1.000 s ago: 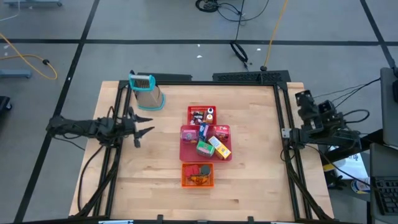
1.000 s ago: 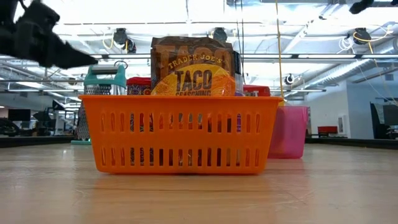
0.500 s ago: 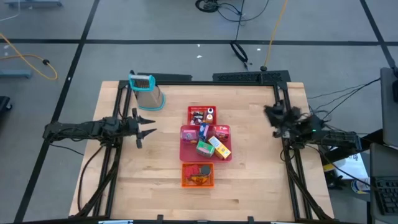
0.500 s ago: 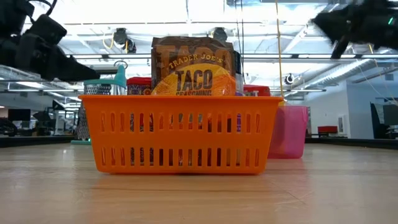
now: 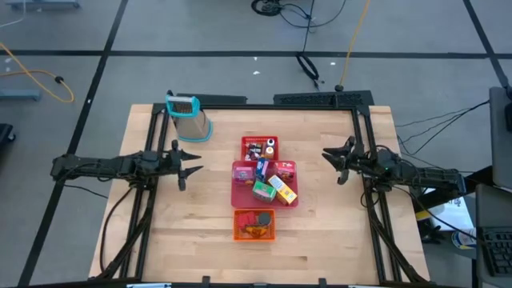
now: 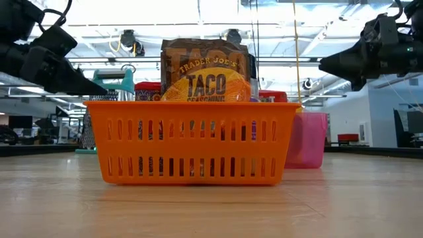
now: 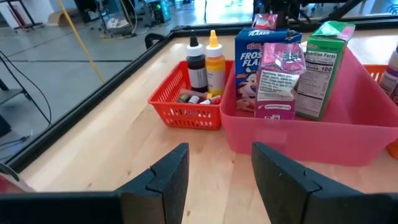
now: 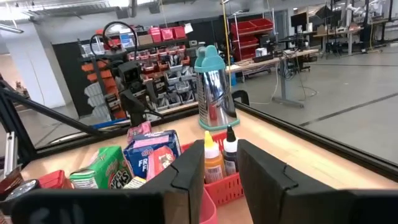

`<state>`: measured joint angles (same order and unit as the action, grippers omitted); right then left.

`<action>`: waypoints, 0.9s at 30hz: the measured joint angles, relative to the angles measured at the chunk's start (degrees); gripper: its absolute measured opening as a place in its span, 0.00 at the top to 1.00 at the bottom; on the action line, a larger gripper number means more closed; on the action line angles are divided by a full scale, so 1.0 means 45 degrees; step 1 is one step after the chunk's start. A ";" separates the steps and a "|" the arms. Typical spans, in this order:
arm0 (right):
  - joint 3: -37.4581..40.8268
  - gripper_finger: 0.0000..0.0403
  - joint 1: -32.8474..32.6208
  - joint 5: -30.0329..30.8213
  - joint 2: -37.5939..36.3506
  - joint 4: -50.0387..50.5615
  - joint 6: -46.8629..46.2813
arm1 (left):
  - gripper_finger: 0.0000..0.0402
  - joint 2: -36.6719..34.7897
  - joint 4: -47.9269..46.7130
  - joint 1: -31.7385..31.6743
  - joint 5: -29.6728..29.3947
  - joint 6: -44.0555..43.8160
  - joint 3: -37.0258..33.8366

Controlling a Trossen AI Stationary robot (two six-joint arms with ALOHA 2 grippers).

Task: Pick & Place Kitchen Items
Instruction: Return to Home Position

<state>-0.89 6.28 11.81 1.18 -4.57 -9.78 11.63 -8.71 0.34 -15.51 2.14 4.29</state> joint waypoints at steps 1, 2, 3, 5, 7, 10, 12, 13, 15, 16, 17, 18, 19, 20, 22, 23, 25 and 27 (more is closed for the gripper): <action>0.0000 0.78 0.0000 0.0007 0.0001 -0.0038 0.0000 | 0.57 0.0001 0.0000 0.0000 0.0000 -0.0040 0.0000; 0.0000 0.78 0.0000 0.0012 0.0008 -0.0075 0.0000 | 0.57 0.0000 0.0002 0.0000 0.0000 -0.0064 0.0000; 0.0000 0.78 0.0000 0.0016 0.0008 -0.0119 0.0000 | 0.57 -0.0003 0.0005 0.0000 0.0000 -0.0083 0.0000; 0.0005 0.78 0.0000 0.0019 -0.0002 -0.0235 0.0000 | 0.57 -0.0003 0.0005 0.0000 0.0000 -0.0139 0.0000; 0.0005 0.78 0.0000 0.0019 0.0003 -0.0235 0.0000 | 0.57 -0.0001 0.0005 0.0000 0.0000 -0.0128 0.0000; 0.0005 0.78 0.0000 0.0019 0.0003 -0.0245 0.0000 | 0.57 -0.0003 0.0005 0.0000 0.0000 -0.0128 0.0000; 0.0005 0.78 0.0000 0.0019 0.0003 -0.0244 0.0000 | 0.57 -0.0003 0.0005 0.0000 0.0000 -0.0125 0.0000; 0.0005 0.78 0.0000 0.0019 0.0003 -0.0245 0.0000 | 0.57 -0.0003 0.0005 0.0000 0.0000 -0.0128 0.0000; 0.0005 0.78 0.0000 0.0019 0.0003 -0.0245 0.0000 | 0.57 -0.0003 0.0005 0.0000 0.0000 -0.0156 -0.0004; 0.0010 0.78 0.0000 0.0019 0.0003 -0.0245 0.0000 | 0.57 -0.0003 0.0005 0.0000 -0.0003 -0.0175 -0.0005; 0.0010 0.78 0.0000 0.0019 0.0003 -0.0245 0.0000 | 0.57 -0.0003 0.0005 0.0000 -0.0002 -0.0177 -0.0005; 0.0010 0.78 0.0000 0.0019 0.0003 -0.0245 0.0000 | 0.57 -0.0003 0.0005 0.0000 0.0000 -0.0177 -0.0005; 0.0010 0.78 0.0000 0.0019 0.0003 -0.0245 0.0000 | 0.57 -0.0003 0.0005 0.0000 -0.0001 -0.0178 -0.0005; 0.0010 0.78 0.0000 0.0019 0.0003 -0.0245 0.0000 | 0.57 -0.0003 0.0005 0.0000 -0.0004 -0.0182 -0.0005; 0.0010 0.78 0.0000 0.0019 0.0003 -0.0245 0.0000 | 0.57 -0.0003 0.0005 0.0000 -0.0003 -0.0186 -0.0005; 0.0010 0.78 0.0000 0.0019 0.0003 -0.0245 0.0000 | 0.57 -0.0003 0.0005 0.0000 -0.0001 -0.0191 -0.0005; 0.0010 0.78 0.0000 0.0019 0.0003 -0.0245 0.0000 | 0.57 -0.0003 0.0005 0.0000 -0.0005 -0.0196 -0.0005; 0.0010 0.78 0.0000 0.0019 0.0003 -0.0249 0.0000 | 0.57 -0.0003 0.0005 0.0000 -0.0005 -0.0210 -0.0005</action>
